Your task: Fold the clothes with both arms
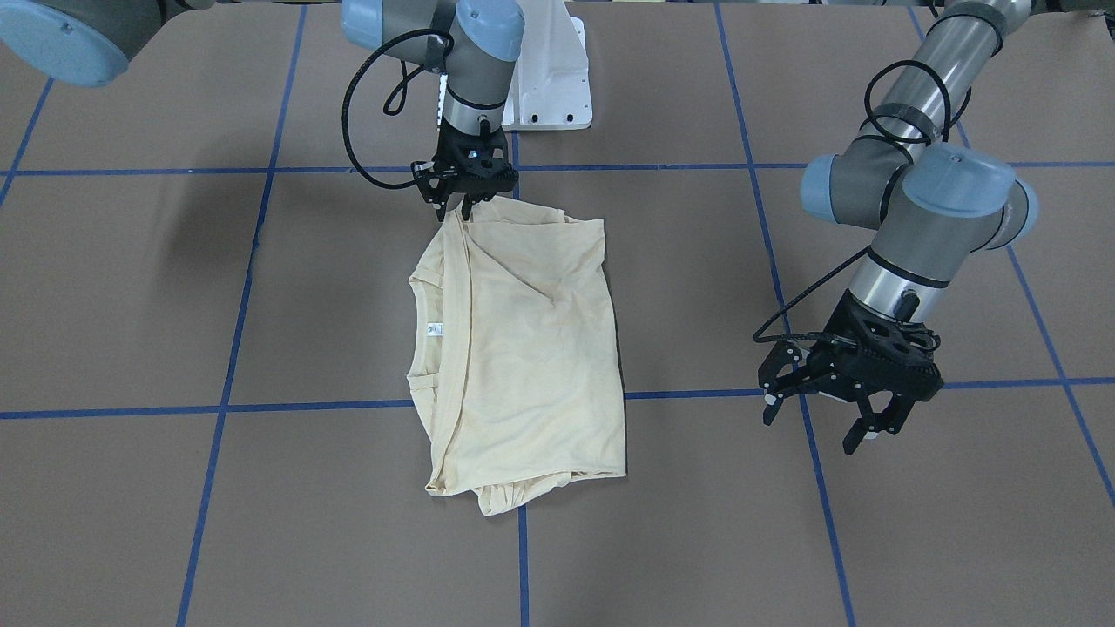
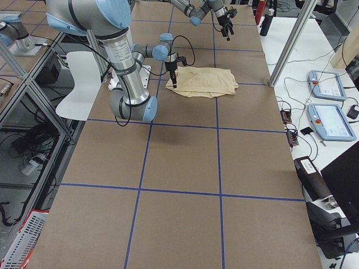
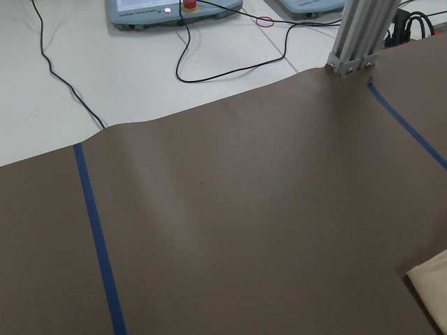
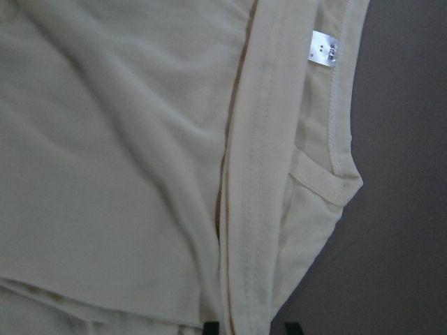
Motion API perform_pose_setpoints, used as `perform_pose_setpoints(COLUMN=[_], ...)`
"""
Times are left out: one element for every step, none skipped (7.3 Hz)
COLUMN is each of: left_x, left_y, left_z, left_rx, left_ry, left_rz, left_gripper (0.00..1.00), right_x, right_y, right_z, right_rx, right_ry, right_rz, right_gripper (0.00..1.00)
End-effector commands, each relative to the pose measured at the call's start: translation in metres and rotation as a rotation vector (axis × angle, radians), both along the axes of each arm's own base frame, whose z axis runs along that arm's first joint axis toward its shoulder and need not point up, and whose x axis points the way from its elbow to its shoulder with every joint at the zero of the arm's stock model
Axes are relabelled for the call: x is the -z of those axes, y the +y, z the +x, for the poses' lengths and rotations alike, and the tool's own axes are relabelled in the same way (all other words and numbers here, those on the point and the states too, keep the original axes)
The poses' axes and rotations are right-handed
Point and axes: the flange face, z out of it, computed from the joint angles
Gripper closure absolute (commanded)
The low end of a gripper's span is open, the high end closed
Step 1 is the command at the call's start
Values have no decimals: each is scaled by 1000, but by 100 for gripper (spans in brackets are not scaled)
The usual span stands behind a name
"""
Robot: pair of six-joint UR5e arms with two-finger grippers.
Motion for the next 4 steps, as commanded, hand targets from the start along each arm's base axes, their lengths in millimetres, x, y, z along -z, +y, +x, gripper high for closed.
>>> perform_pose_setpoints(left_x=[0,0,-1,-1], left_y=[0,0,0,2], left_z=[0,0,0,4], left_rx=[1,1,1,-6], left_ry=[1,1,0,0], left_rz=[-1,-1,-2,-2], left_gripper=[0,0,0,0], right_x=[-2,-2,-8,-20], right_y=[-7,-12,-19,-22], right_z=[4,7,13,18], right_rx=[-6,-14,-27,-34], right_ry=[10,10,17,30], right_rz=[1,1,-3,-5], right_gripper=[100,100,100,100])
